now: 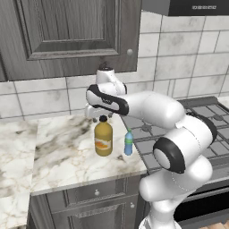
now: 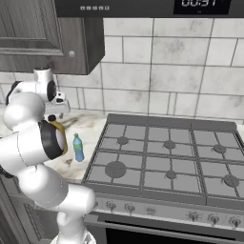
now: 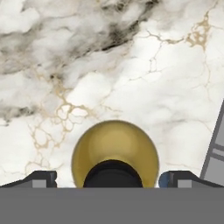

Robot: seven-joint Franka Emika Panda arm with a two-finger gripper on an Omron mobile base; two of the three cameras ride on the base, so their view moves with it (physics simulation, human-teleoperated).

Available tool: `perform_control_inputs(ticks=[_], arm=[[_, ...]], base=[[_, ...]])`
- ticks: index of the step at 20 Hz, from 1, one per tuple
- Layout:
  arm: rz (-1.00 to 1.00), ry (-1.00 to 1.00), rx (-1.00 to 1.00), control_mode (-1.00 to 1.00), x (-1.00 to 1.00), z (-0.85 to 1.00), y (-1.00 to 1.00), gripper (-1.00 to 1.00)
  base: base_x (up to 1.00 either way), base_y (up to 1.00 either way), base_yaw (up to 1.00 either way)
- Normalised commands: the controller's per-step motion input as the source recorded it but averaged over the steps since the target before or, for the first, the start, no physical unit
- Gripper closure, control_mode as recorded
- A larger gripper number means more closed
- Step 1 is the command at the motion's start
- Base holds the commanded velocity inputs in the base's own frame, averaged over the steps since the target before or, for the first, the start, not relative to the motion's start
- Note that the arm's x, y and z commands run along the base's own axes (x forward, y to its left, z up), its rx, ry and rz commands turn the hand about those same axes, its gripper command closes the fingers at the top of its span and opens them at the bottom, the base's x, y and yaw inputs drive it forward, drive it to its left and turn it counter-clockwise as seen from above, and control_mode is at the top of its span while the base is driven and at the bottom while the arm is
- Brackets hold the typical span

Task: Place the drinks on the dining counter in a tight cluster.

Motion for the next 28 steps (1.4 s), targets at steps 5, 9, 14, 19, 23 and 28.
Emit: perform_control_inputs(ticks=[5, 9, 14, 19, 23, 28], arm=[[0.0, 0.0, 0.0, -1.0, 0.0, -0.23, 0.0, -1.0], [0.0, 0.0, 0.0, -1.0, 0.0, -0.13, 0.0, -1.0], [0.0, 0.0, 0.0, -1.0, 0.0, 0.0, 0.0, -1.0], [0.0, 0.0, 0.0, -1.0, 0.0, 0.0, 0.0, -1.0], [0.0, 0.0, 0.0, -1.0, 0.0, 0.0, 0.0, -1.0], [0.0, 0.0, 0.0, -1.0, 0.0, 0.0, 0.0, 1.0]], base=[[0.0, 0.0, 0.0], [0.0, 0.0, 0.0], [0.0, 0.0, 0.0], [0.0, 0.0, 0.0], [0.0, 0.0, 0.0], [0.0, 0.0, 0.0]])
